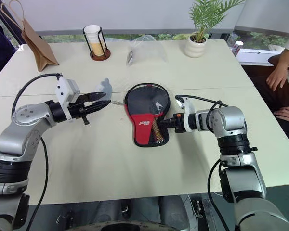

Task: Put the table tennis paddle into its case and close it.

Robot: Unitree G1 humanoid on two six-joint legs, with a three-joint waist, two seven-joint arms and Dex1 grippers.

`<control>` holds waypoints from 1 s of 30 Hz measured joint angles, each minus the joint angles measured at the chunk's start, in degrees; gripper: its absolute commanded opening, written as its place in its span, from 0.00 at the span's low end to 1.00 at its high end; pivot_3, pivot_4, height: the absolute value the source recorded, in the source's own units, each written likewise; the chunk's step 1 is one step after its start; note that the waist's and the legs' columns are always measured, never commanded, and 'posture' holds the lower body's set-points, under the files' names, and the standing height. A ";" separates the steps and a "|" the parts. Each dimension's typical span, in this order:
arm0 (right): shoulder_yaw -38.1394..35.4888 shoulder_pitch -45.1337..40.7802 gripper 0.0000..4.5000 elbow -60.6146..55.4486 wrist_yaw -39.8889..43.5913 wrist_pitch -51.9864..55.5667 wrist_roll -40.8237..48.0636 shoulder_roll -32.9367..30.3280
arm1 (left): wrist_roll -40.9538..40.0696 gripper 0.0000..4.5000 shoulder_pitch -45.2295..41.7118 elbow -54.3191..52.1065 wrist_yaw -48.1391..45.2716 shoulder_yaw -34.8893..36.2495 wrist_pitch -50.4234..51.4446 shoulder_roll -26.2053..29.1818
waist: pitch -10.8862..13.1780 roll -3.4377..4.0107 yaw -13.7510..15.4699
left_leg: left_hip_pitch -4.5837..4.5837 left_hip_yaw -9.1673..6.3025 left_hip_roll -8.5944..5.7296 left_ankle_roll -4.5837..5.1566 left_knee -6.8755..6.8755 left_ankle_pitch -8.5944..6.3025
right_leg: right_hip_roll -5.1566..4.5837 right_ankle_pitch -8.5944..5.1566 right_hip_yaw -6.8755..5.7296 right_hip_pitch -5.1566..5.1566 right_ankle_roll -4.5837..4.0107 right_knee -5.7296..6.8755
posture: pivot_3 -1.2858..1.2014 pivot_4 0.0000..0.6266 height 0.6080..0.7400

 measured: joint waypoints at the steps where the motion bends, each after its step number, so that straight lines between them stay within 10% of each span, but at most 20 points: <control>1: 0.07 0.69 0.02 -1.42 0.13 0.94 0.58 -0.55 | 0.01 0.32 0.03 0.02 0.01 0.00 0.00 0.06 | 0.00 0.00 0.01 | -0.01 0.02 0.00 0.01 0.00 -0.01 | -0.01 0.00 0.00 0.00 0.00 -0.02 | 0.52 0.24 1.00; 28: -2.84 14.96 0.02 -22.21 -1.56 9.40 9.94 -8.44 | -1.26 0.32 0.19 -0.05 -2.31 -0.02 0.26 1.59 | 0.00 -0.01 -0.08 | -0.04 0.00 -0.02 0.03 -0.01 -0.04 | -0.06 -0.13 0.00 0.01 -0.21 -0.15 | 0.52 0.24 1.00; 30: -3.18 14.97 0.17 -22.19 -2.39 9.38 9.86 -8.01 | -1.26 0.32 0.19 -0.05 -2.30 -0.02 0.26 1.68 | 0.00 -0.01 -0.09 | -0.03 0.00 -0.02 0.03 -0.01 -0.04 | -0.06 -0.13 0.00 0.00 -0.22 -0.15 | 0.52 0.24 1.00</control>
